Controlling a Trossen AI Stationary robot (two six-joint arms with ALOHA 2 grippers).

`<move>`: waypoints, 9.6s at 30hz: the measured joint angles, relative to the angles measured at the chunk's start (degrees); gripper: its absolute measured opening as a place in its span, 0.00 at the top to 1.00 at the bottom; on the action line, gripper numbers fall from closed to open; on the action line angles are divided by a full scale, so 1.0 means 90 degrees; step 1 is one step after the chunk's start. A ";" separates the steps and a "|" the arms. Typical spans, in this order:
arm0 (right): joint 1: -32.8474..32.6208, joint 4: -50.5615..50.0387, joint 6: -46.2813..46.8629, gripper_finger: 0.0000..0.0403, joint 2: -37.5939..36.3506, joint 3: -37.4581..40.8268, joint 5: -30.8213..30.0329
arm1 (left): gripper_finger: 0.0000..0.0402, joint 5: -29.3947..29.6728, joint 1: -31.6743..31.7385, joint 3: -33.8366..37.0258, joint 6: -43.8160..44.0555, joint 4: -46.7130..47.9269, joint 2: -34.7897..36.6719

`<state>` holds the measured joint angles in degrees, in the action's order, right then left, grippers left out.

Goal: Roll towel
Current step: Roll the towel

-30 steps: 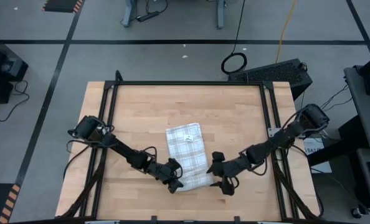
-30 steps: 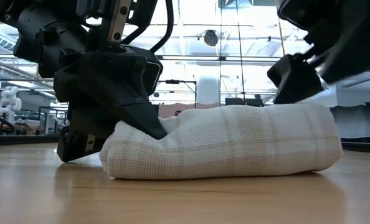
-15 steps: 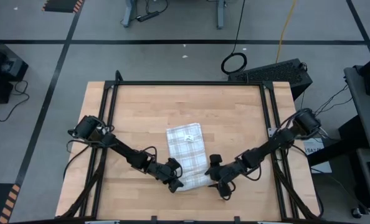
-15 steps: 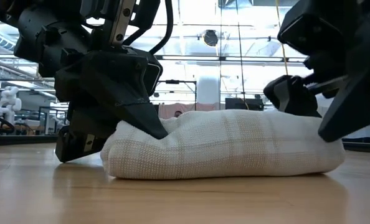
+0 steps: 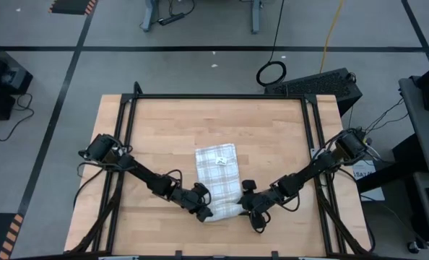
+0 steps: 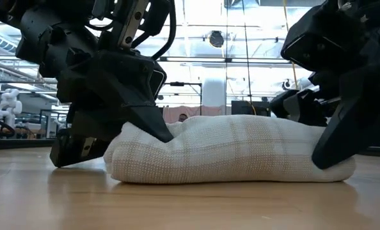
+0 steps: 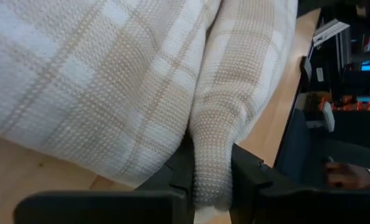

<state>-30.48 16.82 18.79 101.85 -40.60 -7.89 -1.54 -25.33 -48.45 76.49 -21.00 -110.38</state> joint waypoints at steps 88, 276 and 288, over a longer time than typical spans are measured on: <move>0.0937 -0.0139 0.1433 0.78 -0.0126 0.0019 0.1818 | 0.86 0.3058 -0.1005 -0.1256 -0.4518 0.2588 -0.0128; 0.0387 0.0527 0.2281 0.67 -0.0011 -0.0015 0.1141 | 0.82 0.2408 -0.1036 -0.0811 -0.3812 0.1850 0.0340; 0.1357 0.0566 0.3965 0.67 -0.0009 -0.0015 0.3834 | 0.78 0.0550 -0.0581 -0.0691 -0.1908 0.1348 0.0356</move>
<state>-18.27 21.91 54.47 101.78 -40.73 26.61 3.40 -30.56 -54.66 59.31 -8.86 -107.18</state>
